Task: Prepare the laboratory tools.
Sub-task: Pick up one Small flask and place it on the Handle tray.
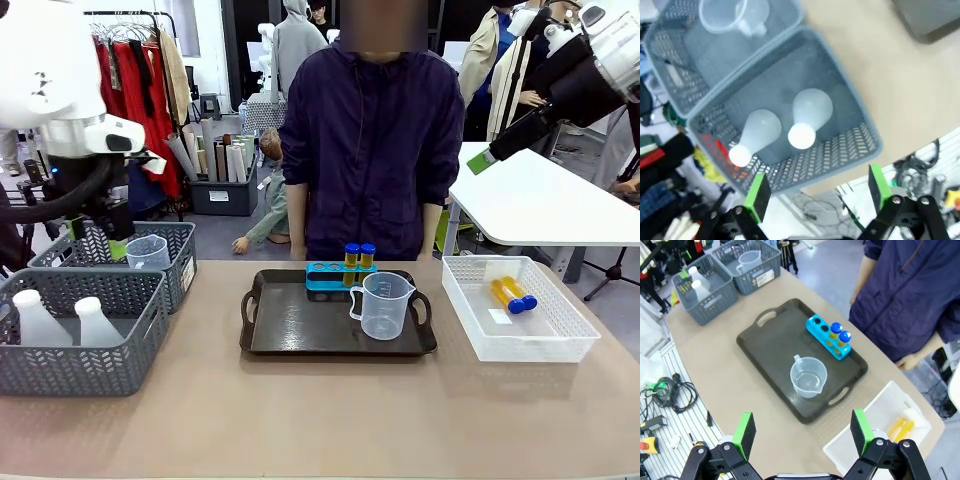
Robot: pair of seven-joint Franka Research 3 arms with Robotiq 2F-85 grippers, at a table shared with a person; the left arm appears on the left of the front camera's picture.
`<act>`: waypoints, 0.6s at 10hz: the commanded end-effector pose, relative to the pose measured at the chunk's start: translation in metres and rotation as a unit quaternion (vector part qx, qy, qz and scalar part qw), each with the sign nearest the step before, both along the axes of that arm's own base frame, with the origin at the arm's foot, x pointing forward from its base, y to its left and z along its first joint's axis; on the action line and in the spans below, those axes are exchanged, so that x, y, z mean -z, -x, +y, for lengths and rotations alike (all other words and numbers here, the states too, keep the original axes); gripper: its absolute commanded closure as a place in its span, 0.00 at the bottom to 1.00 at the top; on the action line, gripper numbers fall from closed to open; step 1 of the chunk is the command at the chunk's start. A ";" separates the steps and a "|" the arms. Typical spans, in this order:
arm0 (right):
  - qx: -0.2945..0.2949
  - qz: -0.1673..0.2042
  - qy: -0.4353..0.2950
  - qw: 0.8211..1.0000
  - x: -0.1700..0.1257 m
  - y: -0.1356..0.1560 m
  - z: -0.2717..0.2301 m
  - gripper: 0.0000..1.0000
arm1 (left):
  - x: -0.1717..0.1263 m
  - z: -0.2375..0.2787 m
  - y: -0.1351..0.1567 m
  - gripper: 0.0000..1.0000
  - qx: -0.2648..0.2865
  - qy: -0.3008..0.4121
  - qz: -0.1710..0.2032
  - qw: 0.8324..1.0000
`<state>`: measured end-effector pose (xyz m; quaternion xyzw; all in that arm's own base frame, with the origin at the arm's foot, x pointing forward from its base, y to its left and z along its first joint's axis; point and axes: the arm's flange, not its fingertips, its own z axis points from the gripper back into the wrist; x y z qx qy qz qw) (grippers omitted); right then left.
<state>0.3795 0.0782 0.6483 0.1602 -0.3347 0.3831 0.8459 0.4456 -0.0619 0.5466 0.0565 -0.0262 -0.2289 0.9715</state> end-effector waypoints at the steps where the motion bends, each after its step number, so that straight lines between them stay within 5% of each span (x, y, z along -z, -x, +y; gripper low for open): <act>1: -0.007 -0.001 -0.010 1.000 -0.001 0.000 0.000 0.00 | 0.012 0.030 0.013 0.00 -0.077 0.004 -0.018 0.997; 6: -0.007 -0.001 -0.010 1.000 -0.001 0.000 0.000 0.00 | 0.052 0.100 0.021 0.00 -0.183 0.008 -0.016 0.983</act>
